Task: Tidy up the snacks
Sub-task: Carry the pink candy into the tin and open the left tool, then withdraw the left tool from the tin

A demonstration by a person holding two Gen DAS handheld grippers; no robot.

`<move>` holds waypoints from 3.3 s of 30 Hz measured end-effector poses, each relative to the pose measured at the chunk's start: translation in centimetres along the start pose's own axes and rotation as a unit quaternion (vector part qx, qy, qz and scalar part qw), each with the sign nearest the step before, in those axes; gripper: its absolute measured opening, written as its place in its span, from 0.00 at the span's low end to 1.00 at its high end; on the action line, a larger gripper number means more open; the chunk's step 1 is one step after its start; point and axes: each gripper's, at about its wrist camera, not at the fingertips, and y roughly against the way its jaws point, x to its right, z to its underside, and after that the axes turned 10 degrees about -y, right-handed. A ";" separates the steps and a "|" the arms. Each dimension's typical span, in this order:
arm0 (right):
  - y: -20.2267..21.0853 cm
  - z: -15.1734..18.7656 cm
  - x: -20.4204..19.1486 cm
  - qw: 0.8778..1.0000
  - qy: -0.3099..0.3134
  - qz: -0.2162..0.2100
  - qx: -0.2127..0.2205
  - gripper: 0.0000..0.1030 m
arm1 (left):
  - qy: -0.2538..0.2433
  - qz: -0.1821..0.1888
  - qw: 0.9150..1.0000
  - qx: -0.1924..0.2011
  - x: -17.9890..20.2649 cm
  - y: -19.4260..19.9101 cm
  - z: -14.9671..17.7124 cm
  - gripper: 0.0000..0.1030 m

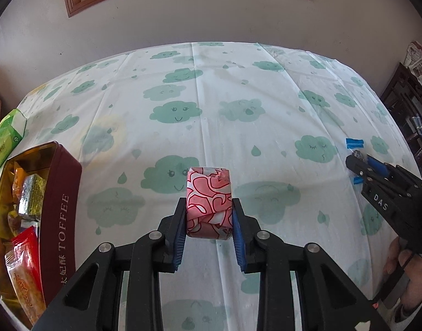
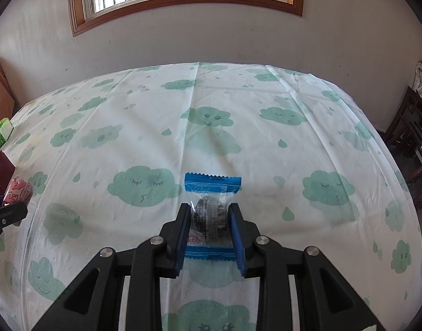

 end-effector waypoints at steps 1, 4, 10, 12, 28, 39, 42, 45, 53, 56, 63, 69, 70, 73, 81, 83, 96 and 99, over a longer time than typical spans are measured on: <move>0.0 0.0 0.0 1.000 0.000 0.000 0.000 0.29 | -0.002 -0.003 1.000 0.003 0.0 0.4 0.2 0.25; 0.0 0.0 0.0 1.000 0.000 0.000 0.000 0.29 | -0.004 -0.008 1.000 0.010 -0.2 1.5 0.8 0.26; 0.0 0.0 0.0 1.000 0.000 0.000 0.000 0.29 | -0.008 -0.018 1.000 0.024 -0.7 3.7 1.6 0.26; 0.0 0.0 0.0 1.000 0.001 0.001 0.000 0.29 | -0.009 -0.020 0.999 0.028 -1.0 4.3 1.7 0.26; 0.0 0.0 0.0 1.000 0.001 0.001 0.000 0.29 | -0.005 -0.048 0.998 0.043 -6.5 8.1 2.2 0.26; 0.0 0.0 -0.1 1.000 0.001 0.002 0.000 0.29 | 0.037 -0.088 0.995 0.027 -16.1 8.9 3.6 0.26; 0.0 0.0 -0.1 1.000 0.001 0.002 0.000 0.29 | 0.043 -0.090 0.995 0.013 -18.4 8.3 4.3 0.26; 0.0 0.0 -0.1 1.000 0.001 0.002 0.000 0.29 | 0.045 -0.097 0.994 0.000 -20.4 7.7 5.0 0.26; 0.0 0.0 -0.1 1.000 0.001 0.002 0.000 0.29 | 0.048 -0.107 0.993 -0.028 -23.1 5.7 7.0 0.21; 0.0 0.0 -0.1 1.000 0.002 0.002 0.000 0.29 | 0.051 -0.108 0.992 -0.034 -23.7 5.4 7.5 0.21; 0.0 0.0 -0.1 1.000 0.003 0.004 0.000 0.29 | 0.062 -0.099 0.992 -0.046 -24.5 4.4 8.5 0.21; 0.0 0.0 -0.1 1.000 0.004 0.005 0.000 0.29 | 0.065 -0.096 0.992 -0.048 -24.3 4.0 8.6 0.26; 0.0 0.0 -0.1 1.000 0.004 0.005 0.000 0.29 | 0.066 -0.095 0.992 -0.049 -24.3 3.9 8.6 0.26; 0.0 0.0 -0.1 1.000 0.004 0.005 0.000 0.29 | 0.064 -0.097 0.992 -0.049 -24.3 3.9 8.6 0.26; 0.0 0.0 -0.1 1.000 0.004 0.005 0.000 0.29 | 0.061 -0.109 0.991 -0.038 -23.9 4.5 8.5 0.37; 0.0 0.0 0.0 1.000 0.004 0.006 0.000 0.29 | 0.058 -0.115 0.991 -0.034 -23.7 4.9 8.5 0.43; 0.1 -0.1 -0.3 1.000 0.005 0.018 0.002 0.27 | 0.052 -0.148 0.988 0.010 -20.5 8.5 9.5 0.69; 0.2 -0.1 -0.3 1.000 0.001 0.023 0.002 0.27 | 0.060 -0.145 0.988 0.014 -19.9 8.9 9.9 0.73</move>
